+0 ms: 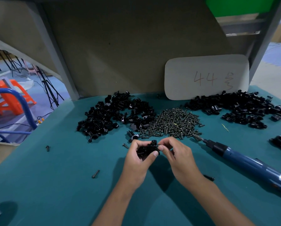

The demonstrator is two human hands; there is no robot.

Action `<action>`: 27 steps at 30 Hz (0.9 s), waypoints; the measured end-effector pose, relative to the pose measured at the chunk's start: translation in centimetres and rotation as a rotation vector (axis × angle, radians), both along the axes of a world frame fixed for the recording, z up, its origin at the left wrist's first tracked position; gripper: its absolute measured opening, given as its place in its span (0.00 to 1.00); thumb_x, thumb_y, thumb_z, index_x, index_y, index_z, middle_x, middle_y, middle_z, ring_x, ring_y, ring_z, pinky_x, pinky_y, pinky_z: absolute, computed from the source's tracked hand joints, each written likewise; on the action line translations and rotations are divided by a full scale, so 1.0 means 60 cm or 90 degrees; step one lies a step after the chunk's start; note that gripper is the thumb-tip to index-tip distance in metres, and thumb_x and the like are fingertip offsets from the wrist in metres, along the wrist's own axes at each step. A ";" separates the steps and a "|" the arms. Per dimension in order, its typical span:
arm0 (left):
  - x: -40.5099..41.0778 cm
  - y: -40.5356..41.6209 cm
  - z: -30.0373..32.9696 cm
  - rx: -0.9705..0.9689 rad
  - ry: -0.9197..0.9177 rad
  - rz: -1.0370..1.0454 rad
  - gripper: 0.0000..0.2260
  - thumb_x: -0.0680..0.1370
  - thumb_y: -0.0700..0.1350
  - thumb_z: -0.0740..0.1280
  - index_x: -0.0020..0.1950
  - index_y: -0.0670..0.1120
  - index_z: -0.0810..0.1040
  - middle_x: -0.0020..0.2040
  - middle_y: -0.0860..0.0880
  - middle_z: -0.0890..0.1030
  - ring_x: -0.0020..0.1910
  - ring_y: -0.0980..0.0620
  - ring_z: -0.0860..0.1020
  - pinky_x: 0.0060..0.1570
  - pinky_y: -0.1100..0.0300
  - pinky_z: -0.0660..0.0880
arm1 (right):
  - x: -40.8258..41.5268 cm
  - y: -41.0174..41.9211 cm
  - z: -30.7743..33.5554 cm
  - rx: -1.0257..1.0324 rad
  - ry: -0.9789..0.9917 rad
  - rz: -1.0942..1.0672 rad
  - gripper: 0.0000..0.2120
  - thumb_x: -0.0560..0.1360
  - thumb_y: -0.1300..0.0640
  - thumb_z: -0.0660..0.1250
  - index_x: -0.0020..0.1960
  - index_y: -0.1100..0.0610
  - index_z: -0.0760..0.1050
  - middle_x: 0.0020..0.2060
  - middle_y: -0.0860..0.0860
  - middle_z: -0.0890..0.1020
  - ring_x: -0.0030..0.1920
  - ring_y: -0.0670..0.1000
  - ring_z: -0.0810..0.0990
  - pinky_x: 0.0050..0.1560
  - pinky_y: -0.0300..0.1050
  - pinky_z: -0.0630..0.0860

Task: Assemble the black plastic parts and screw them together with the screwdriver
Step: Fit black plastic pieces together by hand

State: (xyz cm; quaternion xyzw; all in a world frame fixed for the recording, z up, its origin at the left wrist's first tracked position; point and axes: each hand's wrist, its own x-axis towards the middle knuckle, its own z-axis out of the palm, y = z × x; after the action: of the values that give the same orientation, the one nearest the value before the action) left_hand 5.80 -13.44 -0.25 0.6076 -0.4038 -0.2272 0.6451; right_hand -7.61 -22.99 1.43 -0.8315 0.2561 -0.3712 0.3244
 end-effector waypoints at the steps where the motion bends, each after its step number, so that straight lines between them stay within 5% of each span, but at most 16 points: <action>1: 0.000 0.000 0.000 0.002 -0.002 0.000 0.13 0.75 0.40 0.76 0.55 0.47 0.77 0.50 0.59 0.84 0.49 0.61 0.82 0.48 0.69 0.76 | 0.000 0.000 -0.001 0.008 0.003 0.001 0.04 0.82 0.56 0.66 0.49 0.54 0.78 0.40 0.41 0.79 0.44 0.41 0.76 0.42 0.29 0.68; 7: -0.008 0.002 0.000 0.020 -0.013 -0.008 0.13 0.74 0.44 0.76 0.55 0.49 0.77 0.50 0.59 0.84 0.49 0.61 0.82 0.48 0.70 0.75 | 0.008 0.007 -0.010 0.017 0.058 0.012 0.16 0.85 0.43 0.50 0.40 0.46 0.64 0.38 0.42 0.70 0.40 0.44 0.71 0.42 0.36 0.67; 11: -0.007 0.002 -0.002 0.018 0.005 -0.019 0.13 0.74 0.39 0.76 0.55 0.47 0.77 0.52 0.56 0.84 0.51 0.58 0.83 0.51 0.67 0.76 | 0.010 0.004 -0.014 0.008 0.130 -0.027 0.20 0.86 0.47 0.52 0.36 0.53 0.65 0.29 0.48 0.70 0.32 0.51 0.70 0.36 0.53 0.69; 15: -0.007 0.000 0.000 0.003 0.063 -0.013 0.13 0.75 0.36 0.75 0.56 0.45 0.77 0.52 0.54 0.86 0.52 0.56 0.84 0.50 0.68 0.77 | 0.001 -0.005 -0.001 0.148 0.019 -0.090 0.20 0.84 0.51 0.56 0.35 0.57 0.69 0.26 0.46 0.71 0.29 0.43 0.68 0.34 0.46 0.65; 19: -0.003 -0.001 0.006 -0.036 0.173 0.000 0.16 0.74 0.41 0.76 0.58 0.42 0.76 0.51 0.45 0.87 0.54 0.48 0.85 0.51 0.62 0.79 | -0.007 -0.009 0.017 0.290 -0.081 -0.023 0.11 0.83 0.46 0.60 0.48 0.49 0.76 0.39 0.45 0.82 0.36 0.42 0.77 0.37 0.40 0.75; 23: -0.003 0.002 0.007 -0.022 0.158 -0.016 0.18 0.70 0.48 0.78 0.56 0.45 0.78 0.50 0.50 0.86 0.50 0.54 0.84 0.48 0.65 0.78 | 0.004 0.008 0.014 0.232 -0.008 0.062 0.03 0.80 0.52 0.70 0.52 0.46 0.77 0.42 0.44 0.82 0.40 0.43 0.80 0.36 0.42 0.80; 27: -0.005 -0.002 0.005 -0.040 0.198 -0.017 0.15 0.72 0.42 0.77 0.56 0.42 0.78 0.51 0.46 0.86 0.52 0.50 0.85 0.49 0.63 0.79 | 0.000 -0.001 0.020 0.251 -0.072 -0.010 0.05 0.83 0.53 0.62 0.49 0.49 0.75 0.35 0.47 0.79 0.34 0.47 0.77 0.38 0.45 0.77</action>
State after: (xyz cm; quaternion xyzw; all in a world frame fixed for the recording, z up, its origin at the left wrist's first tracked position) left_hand 5.52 -13.53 0.07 0.5388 -0.3139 -0.3145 0.7157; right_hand -7.62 -23.07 2.65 -0.7275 0.3116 -0.3625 0.4922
